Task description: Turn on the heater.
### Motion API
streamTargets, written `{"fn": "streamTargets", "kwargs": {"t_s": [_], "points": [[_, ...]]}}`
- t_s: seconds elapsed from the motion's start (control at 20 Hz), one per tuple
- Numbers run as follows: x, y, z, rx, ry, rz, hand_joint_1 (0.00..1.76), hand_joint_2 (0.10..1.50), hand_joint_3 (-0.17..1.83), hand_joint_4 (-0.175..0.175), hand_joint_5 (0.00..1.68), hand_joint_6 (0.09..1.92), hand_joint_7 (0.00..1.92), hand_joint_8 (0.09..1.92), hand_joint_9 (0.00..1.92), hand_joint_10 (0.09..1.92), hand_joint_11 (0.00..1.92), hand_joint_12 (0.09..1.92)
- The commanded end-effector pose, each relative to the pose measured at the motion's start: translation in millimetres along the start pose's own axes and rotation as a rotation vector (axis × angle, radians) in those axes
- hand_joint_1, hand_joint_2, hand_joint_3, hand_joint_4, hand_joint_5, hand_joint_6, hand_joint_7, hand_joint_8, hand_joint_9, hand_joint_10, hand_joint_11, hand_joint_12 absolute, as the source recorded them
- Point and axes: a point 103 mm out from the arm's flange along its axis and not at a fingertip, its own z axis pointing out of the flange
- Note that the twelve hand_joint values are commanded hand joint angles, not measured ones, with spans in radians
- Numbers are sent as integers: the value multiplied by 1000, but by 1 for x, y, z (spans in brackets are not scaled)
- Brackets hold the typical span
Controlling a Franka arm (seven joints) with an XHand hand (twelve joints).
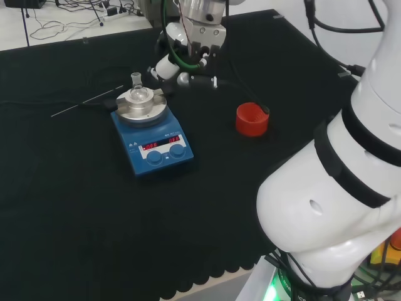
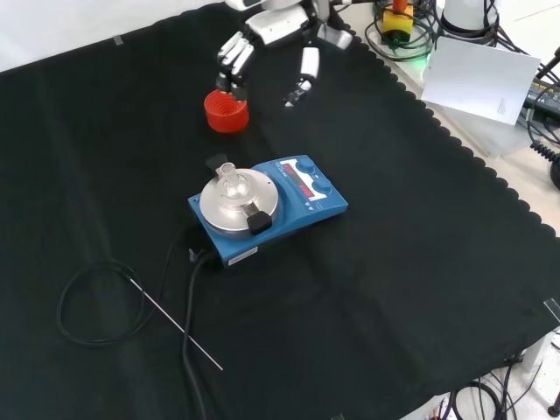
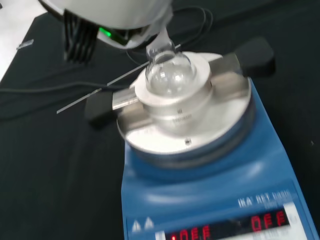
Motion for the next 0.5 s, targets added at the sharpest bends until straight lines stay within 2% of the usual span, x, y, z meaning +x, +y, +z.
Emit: {"fn": "streamTargets", "kwargs": {"t_s": [0.05, 0.3, 0.5], "points": [[2, -59, 24, 85, -103, 13, 932, 593, 661, -52, 459, 586, 629, 774, 810, 654, 436, 1324], [5, -80, 40, 146, -134, 12, 953, 610, 666, -56, 463, 562, 834, 831, 1028, 675, 602, 1281], [4, -91, 52, 196, -155, 3, 1013, 640, 673, -85, 481, 564, 1058, 960, 1262, 735, 918, 1098]]}}
